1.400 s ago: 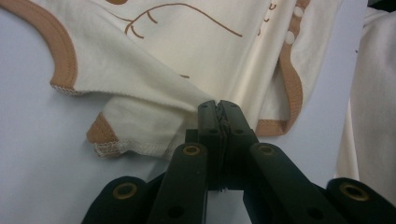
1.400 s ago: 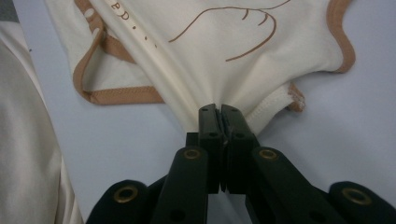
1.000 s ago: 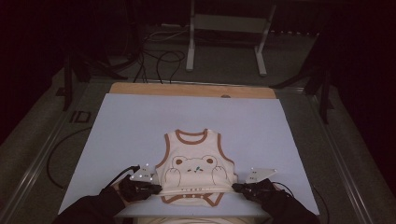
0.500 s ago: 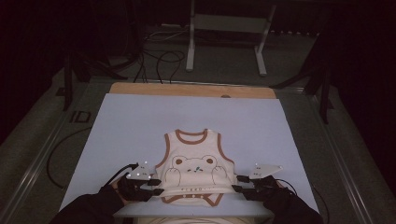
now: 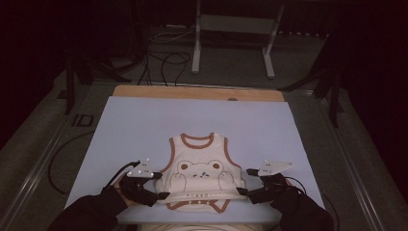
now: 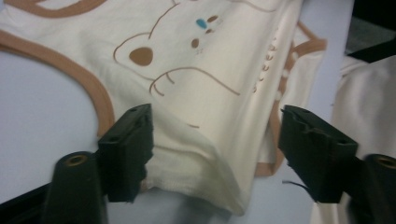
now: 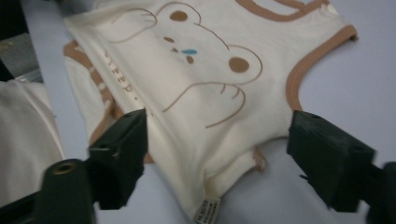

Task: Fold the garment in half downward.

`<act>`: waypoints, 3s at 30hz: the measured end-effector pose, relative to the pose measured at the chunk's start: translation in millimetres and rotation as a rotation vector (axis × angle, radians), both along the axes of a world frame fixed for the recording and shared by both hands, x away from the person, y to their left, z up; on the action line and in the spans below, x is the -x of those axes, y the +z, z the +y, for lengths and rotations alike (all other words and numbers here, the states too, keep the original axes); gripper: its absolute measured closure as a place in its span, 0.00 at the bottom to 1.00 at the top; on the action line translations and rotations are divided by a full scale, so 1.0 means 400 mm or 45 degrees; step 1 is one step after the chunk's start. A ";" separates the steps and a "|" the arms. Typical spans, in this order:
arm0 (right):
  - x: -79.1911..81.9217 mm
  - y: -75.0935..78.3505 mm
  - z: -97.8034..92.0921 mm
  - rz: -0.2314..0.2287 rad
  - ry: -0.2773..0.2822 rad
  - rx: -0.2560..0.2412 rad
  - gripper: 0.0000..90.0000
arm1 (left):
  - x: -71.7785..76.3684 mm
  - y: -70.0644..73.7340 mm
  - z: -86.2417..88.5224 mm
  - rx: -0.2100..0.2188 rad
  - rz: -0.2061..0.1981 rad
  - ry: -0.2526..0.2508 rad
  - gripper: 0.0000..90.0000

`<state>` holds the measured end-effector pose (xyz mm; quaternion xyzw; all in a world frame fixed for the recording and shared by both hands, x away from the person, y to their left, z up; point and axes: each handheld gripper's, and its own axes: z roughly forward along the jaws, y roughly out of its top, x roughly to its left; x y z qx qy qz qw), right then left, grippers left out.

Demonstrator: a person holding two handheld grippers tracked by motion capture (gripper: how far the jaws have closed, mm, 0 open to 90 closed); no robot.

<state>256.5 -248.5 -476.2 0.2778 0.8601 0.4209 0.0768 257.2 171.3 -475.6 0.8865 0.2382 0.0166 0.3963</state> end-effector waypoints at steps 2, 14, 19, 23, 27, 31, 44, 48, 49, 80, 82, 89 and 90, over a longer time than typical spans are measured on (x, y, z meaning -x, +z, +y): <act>-0.006 0.008 0.000 0.006 0.001 -0.014 0.16 | -0.005 0.006 0.002 0.014 -0.003 -0.012 0.21; -0.039 0.040 0.012 -0.044 0.000 -0.027 0.10 | -0.029 0.036 -0.007 0.013 -0.035 -0.035 0.00; -0.049 0.055 0.016 -0.051 -0.013 -0.026 0.10 | -0.040 0.044 -0.004 0.010 -0.045 -0.031 0.00; -0.071 0.074 0.019 -0.084 -0.022 -0.027 0.10 | -0.059 0.060 -0.002 0.005 -0.076 -0.020 0.00; -0.088 0.088 0.026 -0.102 -0.017 -0.026 0.10 | -0.074 0.071 -0.002 -0.002 -0.093 -0.011 0.00; -0.109 0.101 0.032 -0.105 -0.021 -0.049 0.10 | -0.095 0.071 -0.003 -0.020 -0.106 0.003 0.00; -0.176 0.128 0.071 -0.153 0.027 -0.031 0.11 | -0.142 0.090 -0.006 -0.037 -0.116 -0.003 0.00; -0.195 0.138 0.084 -0.168 0.037 -0.030 0.11 | -0.155 0.097 -0.008 -0.030 -0.125 0.001 0.00; -0.200 0.140 0.087 -0.168 0.041 -0.031 0.11 | -0.158 0.099 -0.009 -0.031 -0.126 -0.001 0.00; -0.344 0.057 0.152 -0.091 0.084 0.037 0.11 | -0.289 0.043 -0.056 -0.060 -0.061 -0.008 0.00; -0.352 0.048 0.152 -0.084 0.082 0.041 0.11 | -0.300 0.036 -0.062 -0.072 -0.044 -0.018 0.00; -0.376 0.020 0.152 -0.067 0.085 0.059 0.11 | -0.332 0.009 -0.077 -0.084 -0.036 -0.024 0.00; -0.379 0.015 0.152 -0.067 0.090 0.066 0.11 | -0.337 0.006 -0.077 -0.081 -0.027 -0.023 0.00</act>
